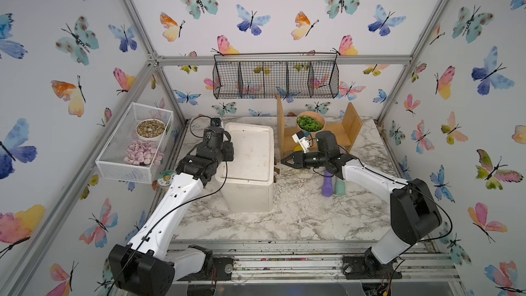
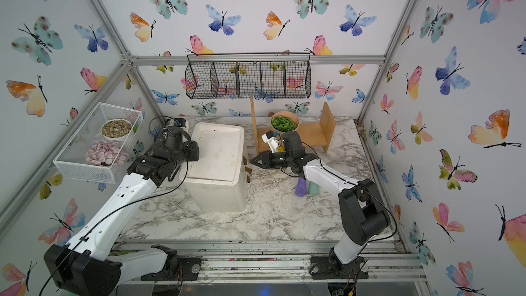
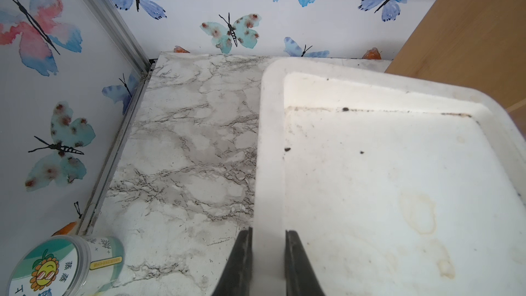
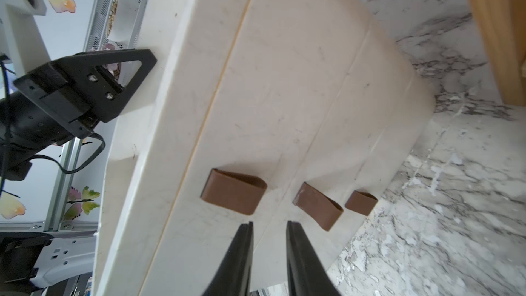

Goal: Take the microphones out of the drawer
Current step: Close the drawer in the storage box, then open the drawer in the storage box.

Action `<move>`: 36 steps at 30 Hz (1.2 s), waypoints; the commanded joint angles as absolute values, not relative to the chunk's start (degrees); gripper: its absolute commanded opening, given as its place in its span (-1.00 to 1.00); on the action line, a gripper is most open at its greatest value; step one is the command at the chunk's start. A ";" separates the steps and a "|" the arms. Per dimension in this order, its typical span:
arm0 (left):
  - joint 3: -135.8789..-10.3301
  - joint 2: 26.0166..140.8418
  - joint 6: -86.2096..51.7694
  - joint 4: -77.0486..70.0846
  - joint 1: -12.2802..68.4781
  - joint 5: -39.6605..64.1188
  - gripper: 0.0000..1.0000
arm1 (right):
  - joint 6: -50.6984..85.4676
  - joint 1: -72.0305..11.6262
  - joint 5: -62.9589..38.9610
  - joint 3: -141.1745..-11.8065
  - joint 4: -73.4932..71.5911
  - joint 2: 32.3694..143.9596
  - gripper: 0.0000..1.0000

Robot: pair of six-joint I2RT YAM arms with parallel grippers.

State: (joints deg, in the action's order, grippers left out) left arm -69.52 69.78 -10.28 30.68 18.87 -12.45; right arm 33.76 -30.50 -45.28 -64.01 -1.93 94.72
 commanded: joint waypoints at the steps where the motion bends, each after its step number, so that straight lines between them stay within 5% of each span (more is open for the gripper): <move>1: -67.76 69.08 -12.46 31.82 19.86 -10.90 -1.00 | 32.43 -30.06 -44.06 -61.99 -0.99 95.04 -0.40; 11: -67.76 69.34 -12.46 31.86 19.89 -11.07 -1.00 | 40.39 -29.36 -52.26 -54.64 -17.62 97.98 -0.08; 36: -68.09 69.87 -12.63 31.82 19.85 -10.74 -1.00 | 53.41 -29.36 -57.64 -54.65 -37.64 108.25 -0.07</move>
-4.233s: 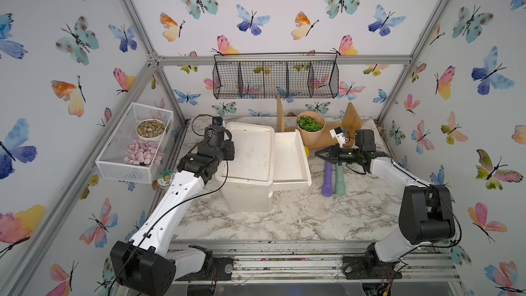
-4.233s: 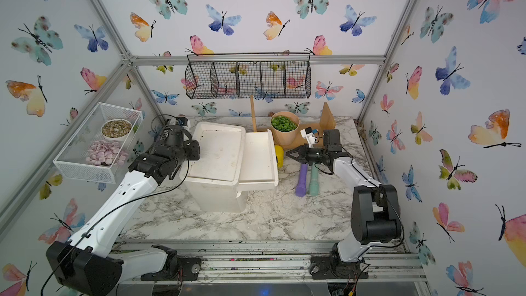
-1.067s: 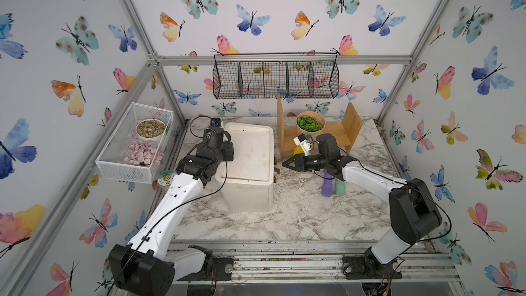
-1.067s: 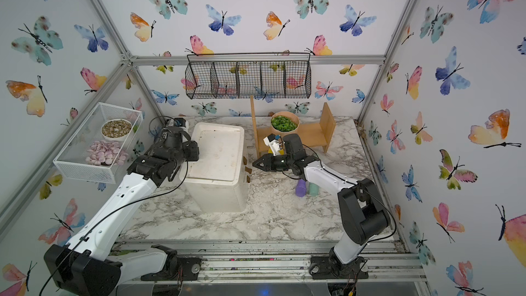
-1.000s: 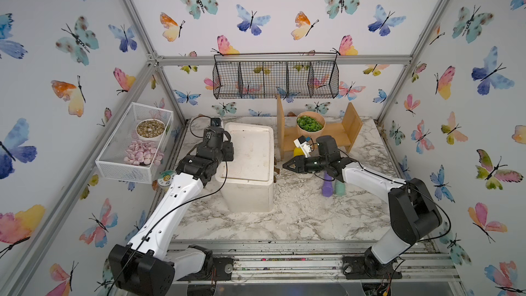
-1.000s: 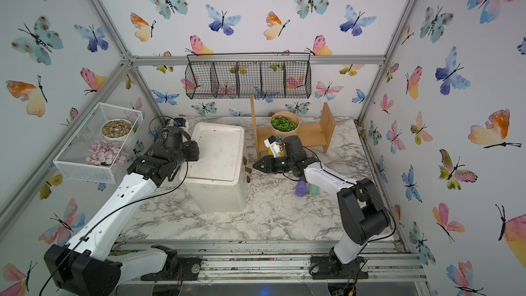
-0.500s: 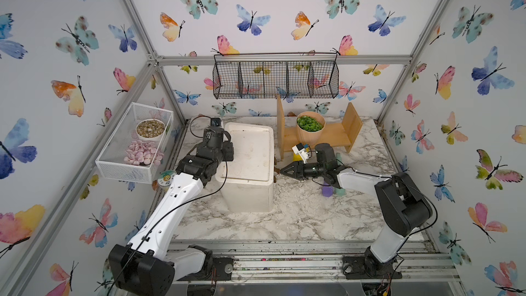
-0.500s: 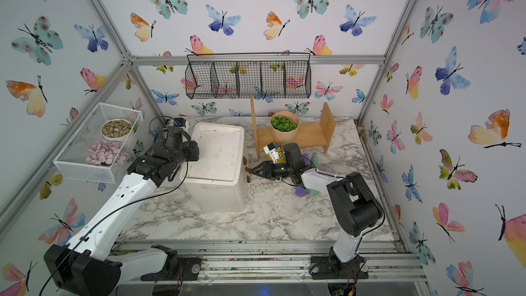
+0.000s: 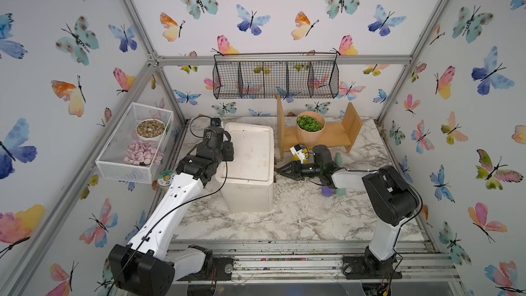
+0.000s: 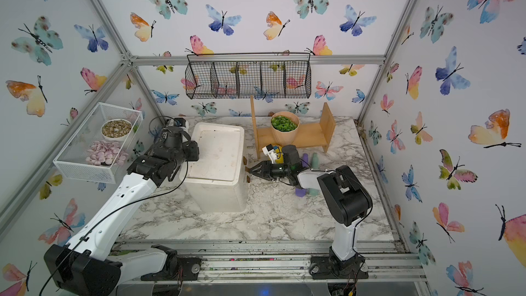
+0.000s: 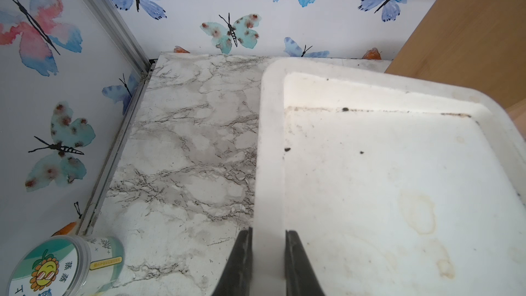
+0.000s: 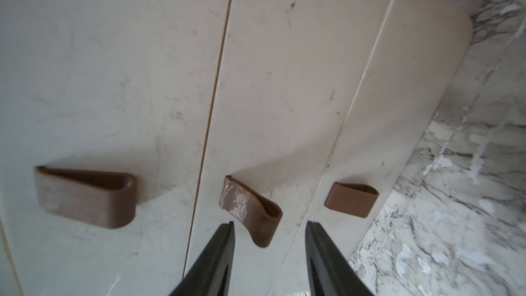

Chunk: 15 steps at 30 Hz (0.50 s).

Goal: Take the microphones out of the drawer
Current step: Open the drawer in the storage box.

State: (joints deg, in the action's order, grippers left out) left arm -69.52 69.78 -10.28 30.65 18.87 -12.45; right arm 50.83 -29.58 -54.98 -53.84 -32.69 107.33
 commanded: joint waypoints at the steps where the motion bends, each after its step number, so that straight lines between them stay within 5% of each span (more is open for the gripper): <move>1: -68.12 69.94 -12.64 31.82 19.85 -10.66 -1.00 | 54.41 -29.36 -57.95 -54.34 -39.11 108.40 -0.08; 15: -68.73 70.49 -12.56 31.82 19.91 -10.63 -1.00 | 58.53 -29.36 -59.56 -53.73 -44.28 110.20 -0.56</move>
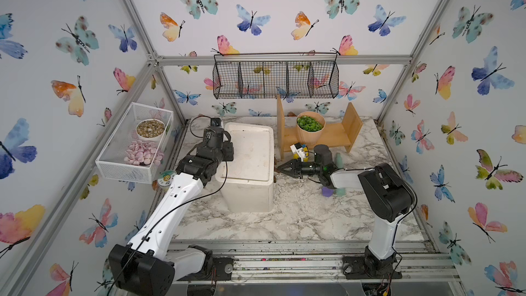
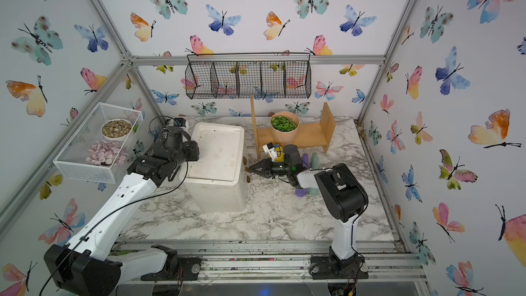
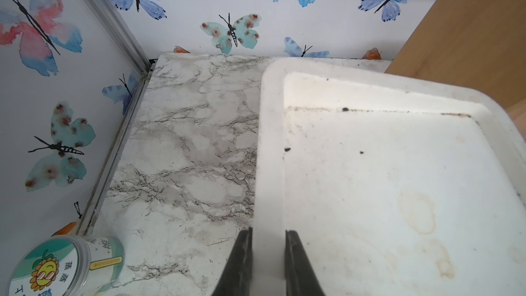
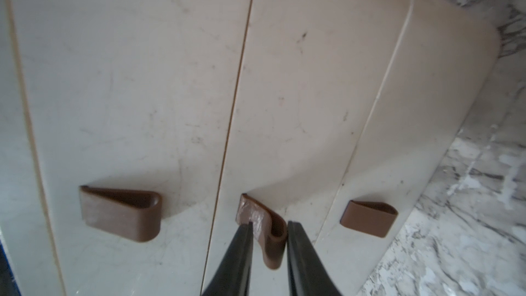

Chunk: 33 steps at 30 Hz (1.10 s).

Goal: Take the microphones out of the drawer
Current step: Open the drawer in the storage box.

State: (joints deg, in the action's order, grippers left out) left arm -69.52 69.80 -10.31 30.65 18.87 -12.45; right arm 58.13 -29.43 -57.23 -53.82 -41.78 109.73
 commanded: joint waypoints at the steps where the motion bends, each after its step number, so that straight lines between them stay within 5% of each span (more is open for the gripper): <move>1: -68.73 70.48 -12.57 31.84 19.87 -10.63 -1.00 | 58.54 -29.36 -59.54 -53.64 -44.25 110.21 -0.62; 10: -68.88 70.65 -12.43 31.99 19.79 -10.81 -1.00 | 56.38 -29.36 -59.24 -53.51 -41.53 109.21 -0.86; 33: -68.60 69.38 -12.35 32.74 19.86 -11.60 -1.00 | 33.68 -20.76 -47.98 -54.40 -9.37 97.64 -0.95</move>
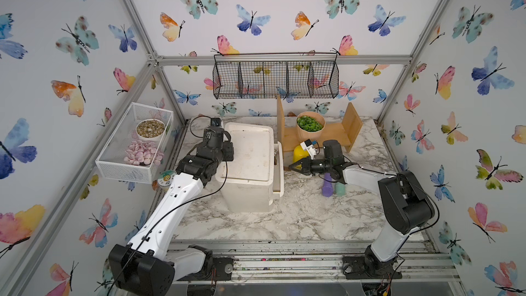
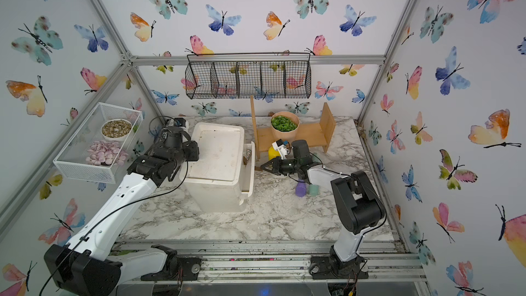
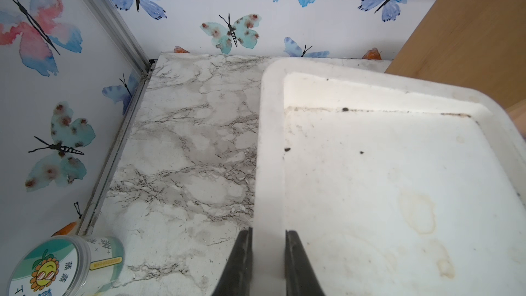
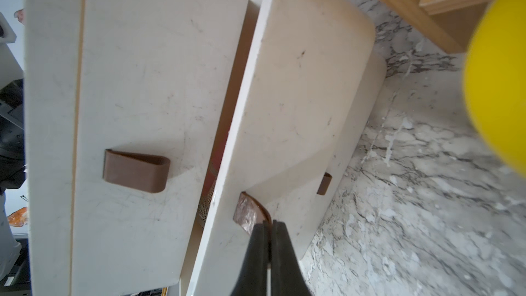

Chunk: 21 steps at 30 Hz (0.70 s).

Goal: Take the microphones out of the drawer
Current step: Open the drawer in the storage box.

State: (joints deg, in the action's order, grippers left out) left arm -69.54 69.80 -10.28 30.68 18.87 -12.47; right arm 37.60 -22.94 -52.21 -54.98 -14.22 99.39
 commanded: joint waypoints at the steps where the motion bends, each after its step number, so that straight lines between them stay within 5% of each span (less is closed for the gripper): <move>1: -68.64 69.41 -12.39 32.78 19.87 -11.60 -1.00 | 33.27 -20.05 -47.64 -54.24 -8.71 97.19 -0.95; 21: -68.73 69.51 -12.04 33.13 19.88 -12.87 -1.00 | 28.73 -13.48 -43.99 -51.49 -2.18 91.88 -0.96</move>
State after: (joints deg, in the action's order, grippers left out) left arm -69.54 69.78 -10.33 30.72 18.87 -12.62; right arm 30.83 -15.22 -49.65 -51.81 -4.82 93.49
